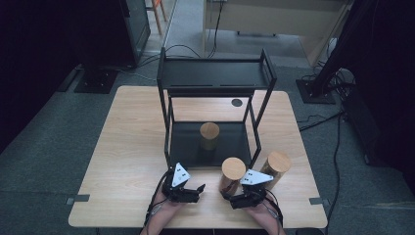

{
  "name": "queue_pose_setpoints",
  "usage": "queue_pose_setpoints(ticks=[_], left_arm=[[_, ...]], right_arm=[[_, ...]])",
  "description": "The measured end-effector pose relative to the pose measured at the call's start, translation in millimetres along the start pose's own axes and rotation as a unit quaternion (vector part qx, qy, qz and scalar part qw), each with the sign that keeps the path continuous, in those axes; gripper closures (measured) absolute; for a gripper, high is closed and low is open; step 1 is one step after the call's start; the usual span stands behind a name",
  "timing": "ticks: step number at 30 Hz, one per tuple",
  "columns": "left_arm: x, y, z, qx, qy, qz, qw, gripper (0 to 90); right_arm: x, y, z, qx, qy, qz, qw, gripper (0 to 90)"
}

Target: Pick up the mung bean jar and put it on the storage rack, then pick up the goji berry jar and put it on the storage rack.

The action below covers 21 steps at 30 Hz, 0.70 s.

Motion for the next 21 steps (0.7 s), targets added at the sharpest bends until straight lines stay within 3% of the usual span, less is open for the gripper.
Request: queue_pose_setpoints(ticks=[12,21], left_arm=[[1.1,0.4,0.8,-0.004,-0.001,-0.008,1.0,12.2],[1.4,2.5,2.2,-0.001,0.004,-0.021,0.9998,12.1]], right_arm=[[0.1,0.2,-2.2,0.004,-0.012,0.0,0.9999,13.2],[-0.7,-1.6,0.0,0.007,-0.003,0.011,0.9999,13.2]])
Point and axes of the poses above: each handheld gripper's, and its own axes: y roughly forward along the jaws, x roughly out of its underside, z roughly to its right, the point moved 5 cm from there along y, roughly forward along the jaws, and after that the axes turned 2 degrees about y, right-handed, at the moved point
